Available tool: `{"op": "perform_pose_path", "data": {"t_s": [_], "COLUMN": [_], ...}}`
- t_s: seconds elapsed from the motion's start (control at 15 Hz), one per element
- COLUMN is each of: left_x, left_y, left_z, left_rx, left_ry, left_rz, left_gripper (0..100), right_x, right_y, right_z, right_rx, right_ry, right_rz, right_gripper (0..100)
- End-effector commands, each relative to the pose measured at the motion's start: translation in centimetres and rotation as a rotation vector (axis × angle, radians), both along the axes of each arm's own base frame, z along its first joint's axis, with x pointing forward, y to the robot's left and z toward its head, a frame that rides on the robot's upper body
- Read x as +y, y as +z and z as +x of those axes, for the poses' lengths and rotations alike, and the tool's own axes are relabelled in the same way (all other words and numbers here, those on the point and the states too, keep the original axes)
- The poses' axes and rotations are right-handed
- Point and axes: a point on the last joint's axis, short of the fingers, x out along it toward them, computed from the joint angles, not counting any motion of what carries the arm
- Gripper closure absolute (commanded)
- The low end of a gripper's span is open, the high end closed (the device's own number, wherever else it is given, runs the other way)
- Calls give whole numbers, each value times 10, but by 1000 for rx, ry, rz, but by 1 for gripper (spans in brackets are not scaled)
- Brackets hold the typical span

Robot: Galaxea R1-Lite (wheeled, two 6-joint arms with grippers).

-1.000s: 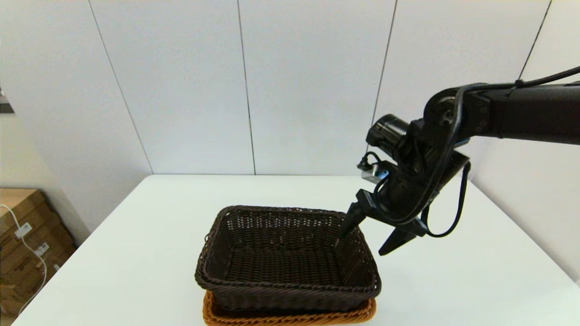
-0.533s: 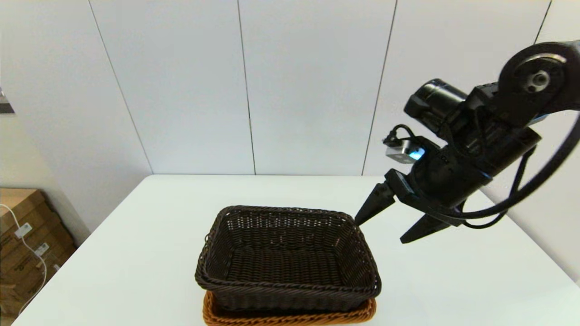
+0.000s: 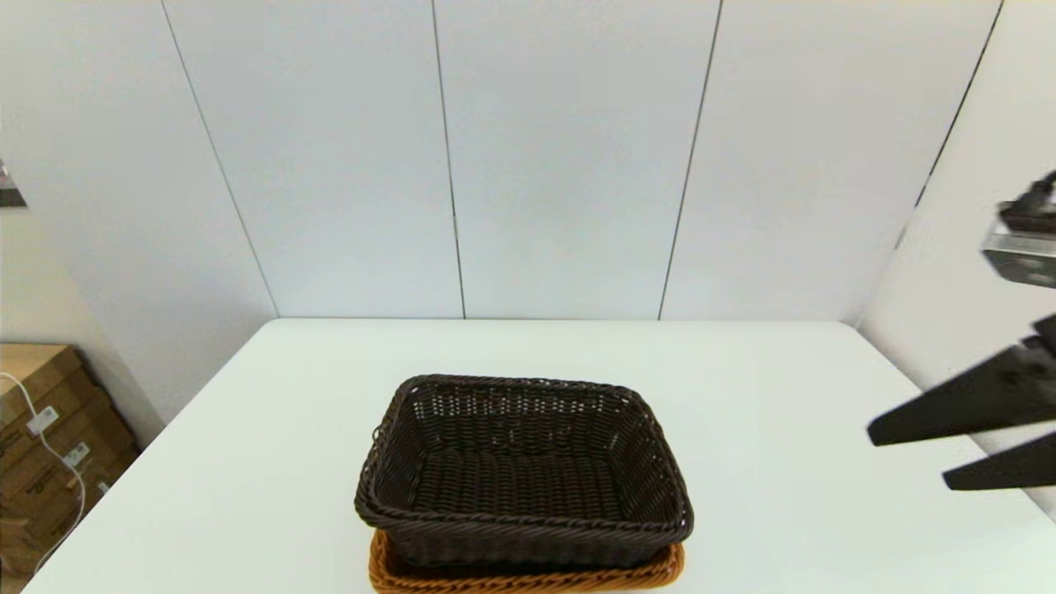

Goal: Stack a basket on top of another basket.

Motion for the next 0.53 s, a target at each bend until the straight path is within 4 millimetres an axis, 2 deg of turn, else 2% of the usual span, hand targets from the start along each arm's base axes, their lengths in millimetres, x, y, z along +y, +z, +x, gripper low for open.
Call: {"op": "perform_pose_path", "data": {"t_s": [0.07, 0.2, 0.53], "left_x": [0, 0, 0], "left_y": [0, 0, 0], "left_z": [0, 0, 0], "left_rx": [0, 0, 1], "left_ry": [0, 0, 0], "left_rz": [0, 0, 0], "left_gripper": [0, 0, 0], "right_x": [-39, -46, -52], "right_y": [-9, -21, -56], "right_z": [-116, -146, -205], "right_rx": [-209, -272, -421], "right_ry": [-158, -203, -334], "right_rz": [2, -7, -15], "right_gripper": [0, 0, 0]}}
